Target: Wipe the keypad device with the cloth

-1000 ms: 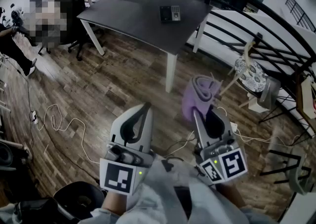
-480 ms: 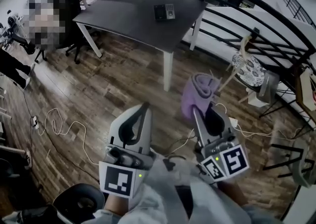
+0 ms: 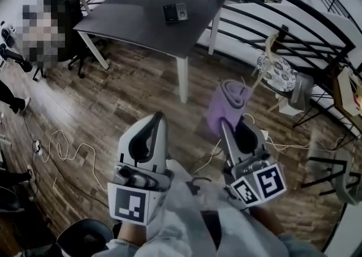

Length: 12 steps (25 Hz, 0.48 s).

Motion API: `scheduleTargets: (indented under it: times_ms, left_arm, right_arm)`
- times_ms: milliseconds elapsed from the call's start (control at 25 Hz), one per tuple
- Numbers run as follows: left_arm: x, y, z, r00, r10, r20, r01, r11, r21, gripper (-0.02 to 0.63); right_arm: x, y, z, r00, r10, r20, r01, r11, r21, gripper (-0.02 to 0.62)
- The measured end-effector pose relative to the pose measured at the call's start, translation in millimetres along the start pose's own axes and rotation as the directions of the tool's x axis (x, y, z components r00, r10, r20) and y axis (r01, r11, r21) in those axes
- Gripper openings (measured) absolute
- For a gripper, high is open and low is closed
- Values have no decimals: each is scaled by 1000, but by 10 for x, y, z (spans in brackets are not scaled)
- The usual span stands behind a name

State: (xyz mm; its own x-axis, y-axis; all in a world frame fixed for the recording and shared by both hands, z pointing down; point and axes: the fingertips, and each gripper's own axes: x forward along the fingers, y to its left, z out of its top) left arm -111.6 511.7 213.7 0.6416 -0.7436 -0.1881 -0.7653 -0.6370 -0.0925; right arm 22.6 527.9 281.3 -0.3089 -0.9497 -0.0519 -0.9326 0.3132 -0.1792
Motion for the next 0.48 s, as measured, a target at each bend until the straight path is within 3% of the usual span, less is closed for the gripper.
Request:
scheduleTargets:
  times_ms: [480]
  left_arm:
    - [323, -75, -142, 996, -85, -12, 85, 996, -21, 11]
  right_arm:
    - [13, -259, -80, 997, -83, -12, 83, 997, 10, 91]
